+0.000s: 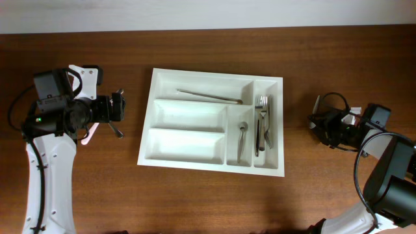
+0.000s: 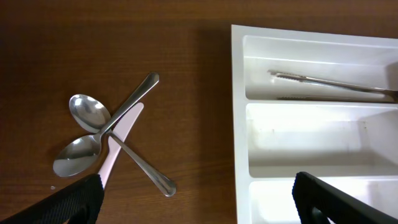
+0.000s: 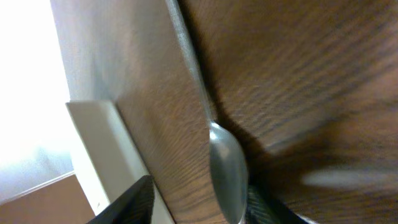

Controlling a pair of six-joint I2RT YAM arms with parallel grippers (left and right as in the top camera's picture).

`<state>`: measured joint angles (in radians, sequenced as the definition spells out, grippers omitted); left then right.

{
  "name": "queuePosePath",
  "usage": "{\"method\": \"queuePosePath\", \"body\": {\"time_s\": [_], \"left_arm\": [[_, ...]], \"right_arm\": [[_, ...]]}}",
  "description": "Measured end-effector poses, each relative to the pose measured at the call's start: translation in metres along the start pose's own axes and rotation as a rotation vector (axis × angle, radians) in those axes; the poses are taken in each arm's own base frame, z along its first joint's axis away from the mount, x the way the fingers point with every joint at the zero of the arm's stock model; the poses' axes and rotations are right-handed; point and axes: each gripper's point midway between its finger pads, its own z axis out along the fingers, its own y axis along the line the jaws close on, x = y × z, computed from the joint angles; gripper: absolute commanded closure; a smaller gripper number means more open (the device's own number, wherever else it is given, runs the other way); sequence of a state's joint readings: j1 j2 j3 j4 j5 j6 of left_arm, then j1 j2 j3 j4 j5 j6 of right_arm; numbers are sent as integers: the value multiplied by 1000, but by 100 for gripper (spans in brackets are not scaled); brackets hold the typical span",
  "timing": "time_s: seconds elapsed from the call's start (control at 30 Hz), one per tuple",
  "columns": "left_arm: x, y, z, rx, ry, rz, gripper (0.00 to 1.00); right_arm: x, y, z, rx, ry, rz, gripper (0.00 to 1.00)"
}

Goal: Pack container

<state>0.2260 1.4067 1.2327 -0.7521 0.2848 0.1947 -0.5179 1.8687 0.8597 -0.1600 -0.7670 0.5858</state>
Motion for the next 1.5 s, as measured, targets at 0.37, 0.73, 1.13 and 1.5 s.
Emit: {"method": "queuePosePath", "body": {"time_s": [0.37, 0.73, 1.13, 1.5], "left_arm": [[0, 0, 0, 0, 0, 0, 1], [0, 0, 0, 0, 0, 0, 1], [0, 0, 0, 0, 0, 0, 1], [0, 0, 0, 0, 0, 0, 1]], "right_arm": [[-4, -10, 0, 58, -28, 75, 80], [-5, -17, 0, 90, -43, 88, 96], [-7, -16, 0, 86, -49, 59, 96], [-5, -3, -9, 65, -47, -45, 96]]}}
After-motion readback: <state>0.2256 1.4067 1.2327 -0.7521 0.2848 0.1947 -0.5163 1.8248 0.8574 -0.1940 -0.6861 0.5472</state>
